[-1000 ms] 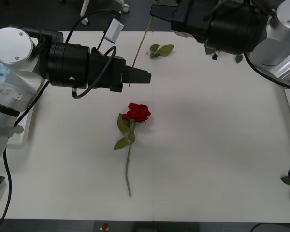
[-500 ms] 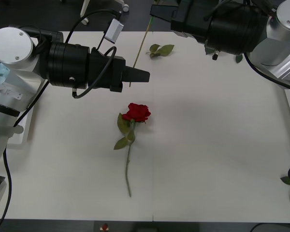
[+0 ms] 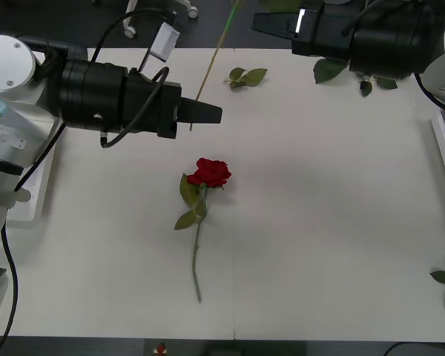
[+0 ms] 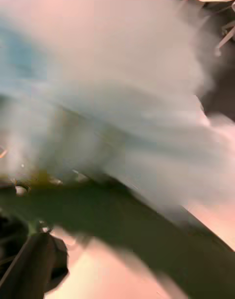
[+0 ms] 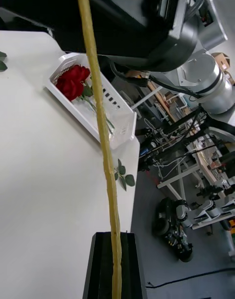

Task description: Put the red flowers into the right box and the blue flowers into the left box

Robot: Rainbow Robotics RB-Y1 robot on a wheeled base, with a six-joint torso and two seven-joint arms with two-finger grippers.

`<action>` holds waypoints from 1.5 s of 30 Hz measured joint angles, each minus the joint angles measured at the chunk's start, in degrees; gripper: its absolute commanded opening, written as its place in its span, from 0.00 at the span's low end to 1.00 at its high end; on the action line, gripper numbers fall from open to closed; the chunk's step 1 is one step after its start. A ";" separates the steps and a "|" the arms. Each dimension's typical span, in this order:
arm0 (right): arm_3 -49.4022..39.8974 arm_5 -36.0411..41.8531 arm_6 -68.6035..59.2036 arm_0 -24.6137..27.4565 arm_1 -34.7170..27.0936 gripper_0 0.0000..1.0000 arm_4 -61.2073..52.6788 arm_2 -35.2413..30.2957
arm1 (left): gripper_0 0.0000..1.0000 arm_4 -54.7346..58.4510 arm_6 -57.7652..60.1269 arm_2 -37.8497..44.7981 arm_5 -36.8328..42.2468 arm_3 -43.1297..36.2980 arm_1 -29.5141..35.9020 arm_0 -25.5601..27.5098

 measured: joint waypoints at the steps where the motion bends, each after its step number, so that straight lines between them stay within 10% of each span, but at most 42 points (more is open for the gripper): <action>1: 0.00 0.48 0.05 0.00 -0.68 0.89 0.00 0.19 | 0.00 0.00 0.00 1.38 1.28 0.01 0.01 0.00; 22: -3.31 11.15 15.80 2.46 -11.20 0.90 -7.21 7.27 | 0.00 -17.56 0.02 36.91 27.93 0.06 16.35 6.23; 32: 4.16 21.37 30.61 4.88 -11.16 0.90 -15.30 6.36 | 0.00 -33.78 0.02 41.04 25.62 0.06 30.00 14.88; 45: 6.49 23.16 30.56 7.44 -11.12 0.90 -20.50 6.36 | 0.00 -53.76 0.01 42.44 13.60 7.78 31.60 18.81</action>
